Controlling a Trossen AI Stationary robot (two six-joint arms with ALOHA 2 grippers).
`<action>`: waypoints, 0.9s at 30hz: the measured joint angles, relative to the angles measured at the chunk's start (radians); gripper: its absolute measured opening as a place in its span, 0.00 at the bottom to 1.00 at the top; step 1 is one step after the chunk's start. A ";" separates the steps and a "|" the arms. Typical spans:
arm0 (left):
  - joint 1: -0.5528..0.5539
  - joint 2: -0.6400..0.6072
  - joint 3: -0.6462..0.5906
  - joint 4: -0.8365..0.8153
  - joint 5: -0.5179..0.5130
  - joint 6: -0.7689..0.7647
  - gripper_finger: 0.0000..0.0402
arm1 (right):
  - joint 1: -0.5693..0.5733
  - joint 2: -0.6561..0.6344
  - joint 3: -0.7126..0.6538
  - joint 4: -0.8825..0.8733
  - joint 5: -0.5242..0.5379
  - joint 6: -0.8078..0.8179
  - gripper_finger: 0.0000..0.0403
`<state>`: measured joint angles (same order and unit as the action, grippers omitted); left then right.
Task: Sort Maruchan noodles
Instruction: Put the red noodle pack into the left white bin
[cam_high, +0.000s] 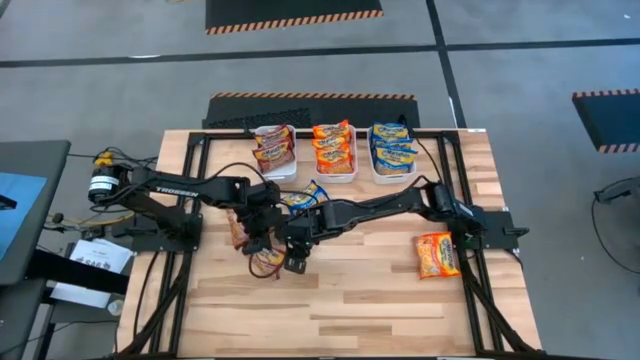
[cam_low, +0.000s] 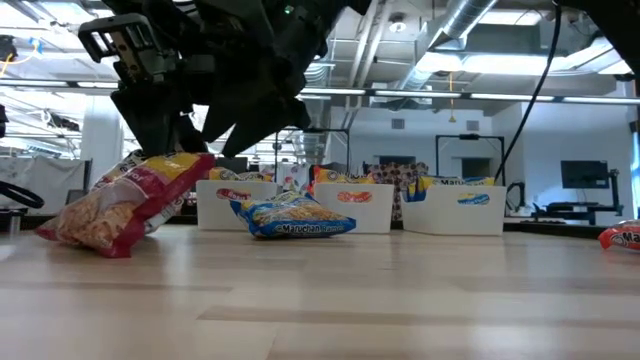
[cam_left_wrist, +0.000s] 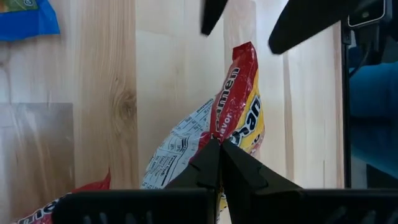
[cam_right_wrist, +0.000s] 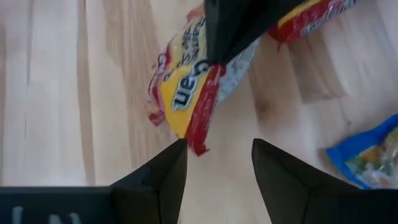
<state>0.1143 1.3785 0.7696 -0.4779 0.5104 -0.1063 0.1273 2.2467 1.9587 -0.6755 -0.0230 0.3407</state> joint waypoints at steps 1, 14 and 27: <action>0.000 0.000 0.000 0.002 0.000 0.002 0.00 | 0.000 0.000 0.000 0.006 0.000 -0.006 0.51; 0.000 0.000 0.001 0.050 -0.002 0.094 0.00 | -0.004 0.000 0.000 -0.019 -0.062 -0.078 0.51; -0.020 0.000 0.040 0.130 -0.007 0.185 0.00 | 0.005 0.000 0.000 -0.034 -0.087 -0.110 0.51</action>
<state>0.0944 1.3785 0.8094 -0.3474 0.5036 0.0786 0.1322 2.2467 1.9587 -0.7093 -0.1102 0.2306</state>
